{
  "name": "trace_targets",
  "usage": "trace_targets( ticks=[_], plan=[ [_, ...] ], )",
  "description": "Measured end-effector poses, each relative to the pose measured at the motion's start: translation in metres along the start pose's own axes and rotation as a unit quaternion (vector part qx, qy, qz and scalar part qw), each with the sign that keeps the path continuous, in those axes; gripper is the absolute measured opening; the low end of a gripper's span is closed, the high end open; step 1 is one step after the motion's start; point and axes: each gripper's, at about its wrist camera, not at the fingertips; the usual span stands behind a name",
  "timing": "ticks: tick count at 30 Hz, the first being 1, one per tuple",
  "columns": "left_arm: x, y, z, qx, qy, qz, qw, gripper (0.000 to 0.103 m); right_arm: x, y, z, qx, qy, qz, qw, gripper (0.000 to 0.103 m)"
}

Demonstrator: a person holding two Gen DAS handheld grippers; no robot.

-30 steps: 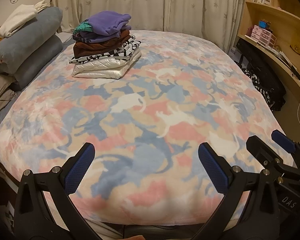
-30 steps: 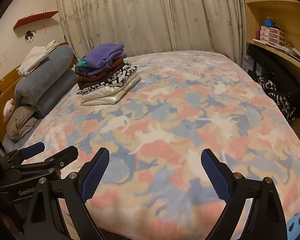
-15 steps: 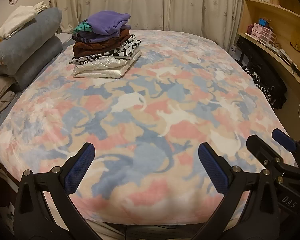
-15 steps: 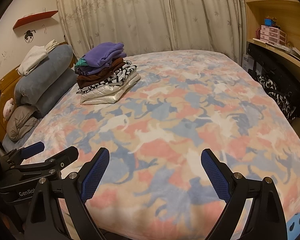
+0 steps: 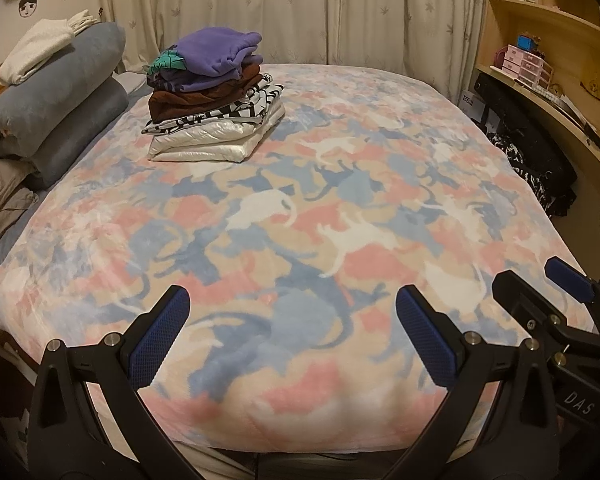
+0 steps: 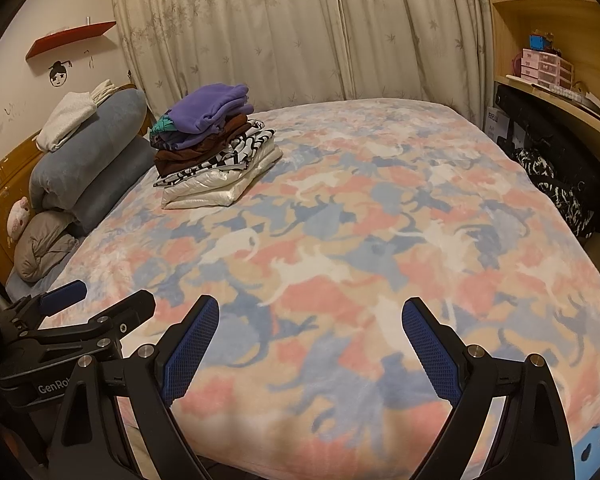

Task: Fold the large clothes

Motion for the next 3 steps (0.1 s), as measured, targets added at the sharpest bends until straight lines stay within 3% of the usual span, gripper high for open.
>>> trace_targets(
  ticks=[3],
  plan=[
    [0.0004,0.0003,-0.0005,-0.001,0.000,0.000,1.0000,0.102,0.0011,0.0000,-0.0007,-0.001,-0.002,0.001,1.000,0.094]
  ],
)
Point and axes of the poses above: each gripper's, at about its wrist camera, not at the fingertips, and y roughly against the way its jaws point, z to its left, x to its underside, and after that the axes turned 15 degrees about -z, right-handed
